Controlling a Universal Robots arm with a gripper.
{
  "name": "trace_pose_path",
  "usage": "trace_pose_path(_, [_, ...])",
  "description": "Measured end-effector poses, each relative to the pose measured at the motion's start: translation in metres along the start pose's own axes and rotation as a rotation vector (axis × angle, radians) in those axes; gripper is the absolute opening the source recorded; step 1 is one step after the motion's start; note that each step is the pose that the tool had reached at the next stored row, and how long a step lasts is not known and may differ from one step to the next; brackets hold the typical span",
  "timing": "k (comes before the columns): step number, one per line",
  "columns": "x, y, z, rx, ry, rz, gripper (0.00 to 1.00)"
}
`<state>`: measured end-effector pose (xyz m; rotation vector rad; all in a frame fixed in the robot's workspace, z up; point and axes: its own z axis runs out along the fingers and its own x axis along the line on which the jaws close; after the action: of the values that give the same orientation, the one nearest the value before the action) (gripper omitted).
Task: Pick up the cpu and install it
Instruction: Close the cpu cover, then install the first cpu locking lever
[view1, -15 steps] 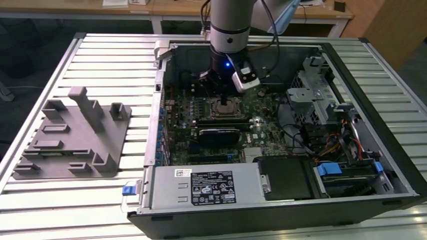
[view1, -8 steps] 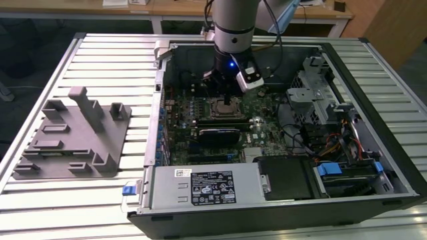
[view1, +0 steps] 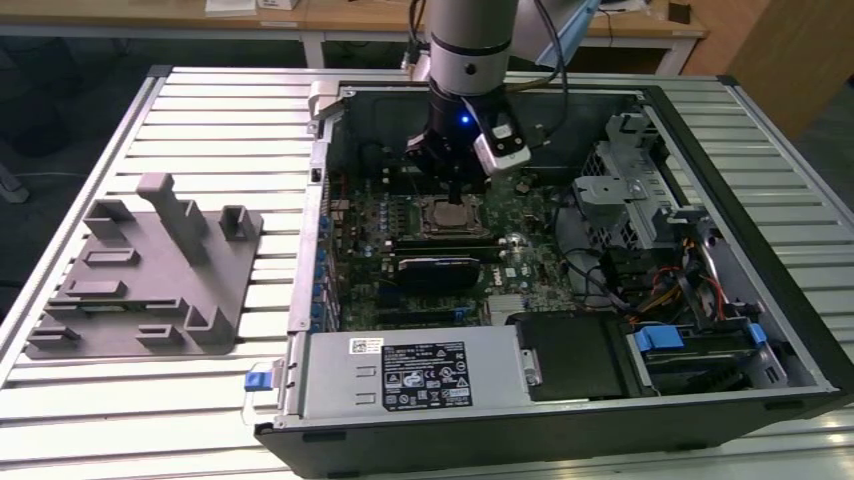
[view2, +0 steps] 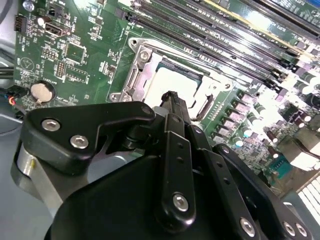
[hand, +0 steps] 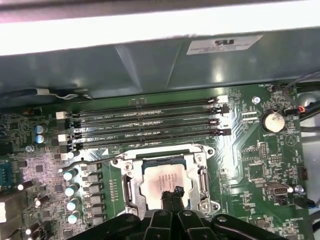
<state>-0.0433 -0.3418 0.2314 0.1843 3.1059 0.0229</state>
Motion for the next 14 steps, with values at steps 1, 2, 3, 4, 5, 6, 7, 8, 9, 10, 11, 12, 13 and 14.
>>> trace_pose_path(1, [0.0000,0.0000,-0.0015,0.0000,0.0000,0.000,0.11])
trace_pose_path(2, [0.0000,0.0000,-0.0022,0.0000,0.0000,0.000,0.11])
trace_pose_path(3, [-0.0001,0.0001,-0.0022,-0.0001,0.0000,0.000,0.11])
trace_pose_path(4, [-0.0001,0.0001,-0.0022,-0.0002,-0.0001,0.000,0.11])
trace_pose_path(5, [-0.0001,0.0000,-0.0029,-0.0001,0.0000,0.000,0.11])
trace_pose_path(6, [-0.0001,0.0001,-0.0035,0.0000,0.0000,0.000,0.11])
trace_pose_path(7, [-0.0001,0.0001,-0.0035,0.0000,0.0000,0.000,0.11])
trace_pose_path(8, [-0.0001,0.0000,-0.0036,0.0000,0.0000,0.000,0.11])
trace_pose_path(9, [-0.0001,0.0000,-0.0038,0.0001,0.0001,0.000,0.11])
trace_pose_path(10, [-0.0001,0.0000,-0.0044,0.0006,0.0003,0.000,0.11])
trace_pose_path(11, [-0.0001,0.0000,-0.0048,0.0003,0.0002,0.000,0.11])
trace_pose_path(12, [-0.0001,0.0001,-0.0052,0.0000,0.0000,0.000,0.11])
trace_pose_path(13, [-0.0001,0.0001,-0.0058,0.0001,0.0001,0.000,0.11])
trace_pose_path(14, [-0.0002,0.0001,-0.0063,0.0001,0.0001,0.000,0.11])
